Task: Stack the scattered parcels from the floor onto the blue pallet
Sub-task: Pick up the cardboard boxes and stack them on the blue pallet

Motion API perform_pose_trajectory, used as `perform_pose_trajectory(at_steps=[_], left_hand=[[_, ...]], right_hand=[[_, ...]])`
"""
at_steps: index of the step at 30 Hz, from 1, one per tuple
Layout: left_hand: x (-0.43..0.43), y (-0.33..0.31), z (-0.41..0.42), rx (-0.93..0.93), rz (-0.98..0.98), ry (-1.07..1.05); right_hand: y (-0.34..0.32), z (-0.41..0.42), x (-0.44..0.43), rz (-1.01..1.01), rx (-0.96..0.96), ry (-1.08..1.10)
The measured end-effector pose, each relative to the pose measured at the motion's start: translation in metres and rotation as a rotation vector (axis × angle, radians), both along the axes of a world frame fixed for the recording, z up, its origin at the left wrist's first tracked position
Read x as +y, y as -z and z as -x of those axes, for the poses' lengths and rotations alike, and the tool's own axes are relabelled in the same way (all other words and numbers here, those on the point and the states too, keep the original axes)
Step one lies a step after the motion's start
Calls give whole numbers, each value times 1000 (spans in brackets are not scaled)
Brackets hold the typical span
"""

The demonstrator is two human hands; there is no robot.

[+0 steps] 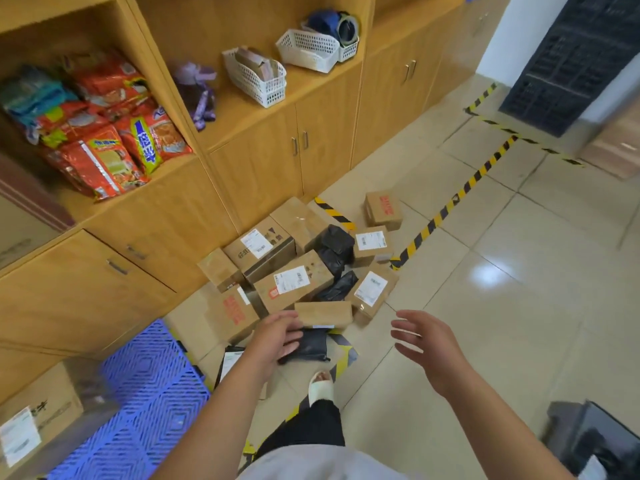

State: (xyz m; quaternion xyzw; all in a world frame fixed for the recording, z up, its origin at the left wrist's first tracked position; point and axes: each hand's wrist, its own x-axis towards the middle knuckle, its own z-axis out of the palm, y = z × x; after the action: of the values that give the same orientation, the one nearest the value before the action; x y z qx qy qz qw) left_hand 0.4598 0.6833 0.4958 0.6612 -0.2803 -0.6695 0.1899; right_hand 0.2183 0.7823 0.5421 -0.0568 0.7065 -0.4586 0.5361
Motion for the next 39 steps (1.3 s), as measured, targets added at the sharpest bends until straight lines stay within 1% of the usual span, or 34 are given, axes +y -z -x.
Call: perform_pose_trajectory(at_steps=[3, 6, 10, 13, 15, 17, 19, 22, 25, 28, 31, 34, 36, 38, 39], left_hand=[[-44, -2, 15, 1, 6, 8], [-84, 1, 26, -41, 9, -42], [-118, 10, 32, -61, -39, -131], [-137, 22, 33, -61, -58, -274], [-137, 25, 37, -64, -133, -409], [-128, 27, 44, 36, -215, -522], [-125, 34, 51, 101, -243, -594], [-130, 60, 49, 32, -245, -642], [-138, 104, 46, 14, -281, -680], [-148, 164, 39, 8, -316, -690], [-163, 236, 26, -26, -360, -700], [-183, 306, 15, -29, -393, -716], [-201, 355, 9, -16, -365, -677], [-221, 406, 3, -40, -275, -628], [-232, 428, -1, -62, -245, -635]], right_hand=[[-4, 24, -52, 4, 1, -22], [-5, 46, -101, 10, -17, -38], [9, 67, -155, -38, -124, -131], [33, 83, -206, -115, -175, -206], [47, 92, -237, -184, -229, -266], [57, 98, -264, -246, -302, -307], [67, 102, -292, -274, -303, -377], [90, 100, -328, -356, -256, -465], [130, 97, -352, -437, -241, -452], [183, 82, -373, -460, -160, -535], [250, 58, -392, -478, -74, -597], [326, 41, -406, -508, -90, -591], [379, 37, -413, -523, -80, -604], [427, 30, -423, -535, -32, -589], [451, 26, -428, -541, -8, -582]])
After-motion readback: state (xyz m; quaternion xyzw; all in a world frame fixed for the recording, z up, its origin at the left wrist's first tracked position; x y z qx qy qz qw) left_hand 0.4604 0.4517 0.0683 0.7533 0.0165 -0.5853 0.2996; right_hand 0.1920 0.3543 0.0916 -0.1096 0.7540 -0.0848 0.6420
